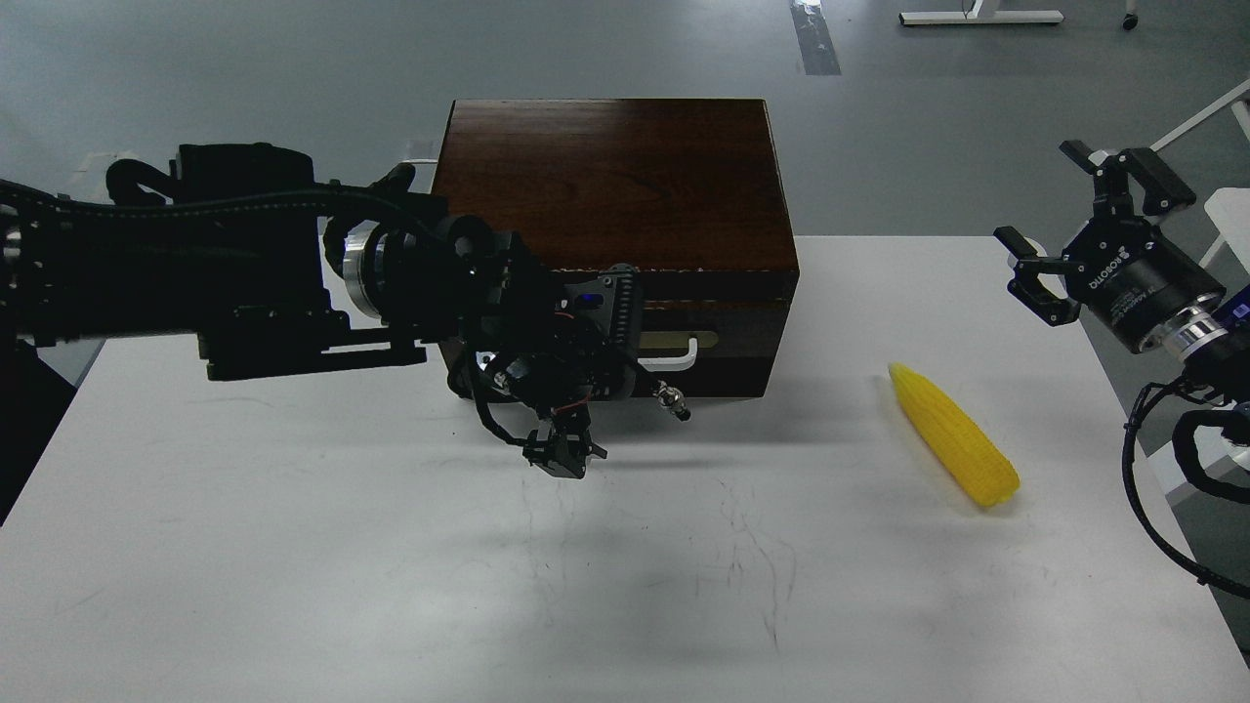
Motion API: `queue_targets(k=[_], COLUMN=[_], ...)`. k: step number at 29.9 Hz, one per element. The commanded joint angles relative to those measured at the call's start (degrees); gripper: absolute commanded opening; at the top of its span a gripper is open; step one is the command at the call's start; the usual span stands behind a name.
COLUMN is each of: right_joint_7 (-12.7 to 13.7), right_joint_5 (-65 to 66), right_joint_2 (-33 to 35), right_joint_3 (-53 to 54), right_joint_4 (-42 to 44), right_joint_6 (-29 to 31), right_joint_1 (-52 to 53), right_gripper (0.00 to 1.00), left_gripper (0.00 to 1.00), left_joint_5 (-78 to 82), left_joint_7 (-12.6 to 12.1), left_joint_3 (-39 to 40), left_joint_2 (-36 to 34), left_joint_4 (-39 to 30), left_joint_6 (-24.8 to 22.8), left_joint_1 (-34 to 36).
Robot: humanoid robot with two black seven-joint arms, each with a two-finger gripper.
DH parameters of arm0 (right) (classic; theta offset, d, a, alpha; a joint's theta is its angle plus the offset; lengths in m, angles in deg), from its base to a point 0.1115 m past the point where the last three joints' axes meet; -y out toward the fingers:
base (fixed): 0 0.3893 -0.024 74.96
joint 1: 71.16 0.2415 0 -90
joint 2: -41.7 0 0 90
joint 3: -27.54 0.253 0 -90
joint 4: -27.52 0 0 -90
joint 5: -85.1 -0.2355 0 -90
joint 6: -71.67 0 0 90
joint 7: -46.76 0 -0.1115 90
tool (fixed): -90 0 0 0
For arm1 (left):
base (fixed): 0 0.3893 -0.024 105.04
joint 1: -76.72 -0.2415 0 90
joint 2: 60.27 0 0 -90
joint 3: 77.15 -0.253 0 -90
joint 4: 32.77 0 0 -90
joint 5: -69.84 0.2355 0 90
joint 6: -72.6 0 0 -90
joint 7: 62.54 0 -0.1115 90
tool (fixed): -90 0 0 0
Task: Put corn in drawer with both arms
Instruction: 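Pull the drawer open toward the robot with the left gripper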
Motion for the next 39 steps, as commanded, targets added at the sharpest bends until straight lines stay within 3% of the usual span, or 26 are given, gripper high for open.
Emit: queue_targets(k=[1,24,39], right_joint_7=[0.0,0.0,0.0], right_joint_5=[0.0,0.0,-0.1], right_joint_2=[0.0,0.0,0.1], right_joint_3=[-0.1,0.0,0.0], right_joint_4=[0.0,0.2,0.2], right_joint_6=[0.0,0.0,0.0], right_joint_1=[0.0,0.0,0.0], right_gripper=[1.0,1.0,1.0], left_gripper=[0.98,0.98,0.98], left_joint_5=[0.0,-0.1,0.0], left_joint_7=[0.0,0.0,0.0], left_joint_3=[-0.6,-0.2,0.0], left_joint_2=[0.0,-3.4,-3.4], left_joint_4=[-2.3,-13.7,-13.7], left_joint_6=[0.0,0.0,0.0], left_joint_1=[0.1,1.0,1.9])
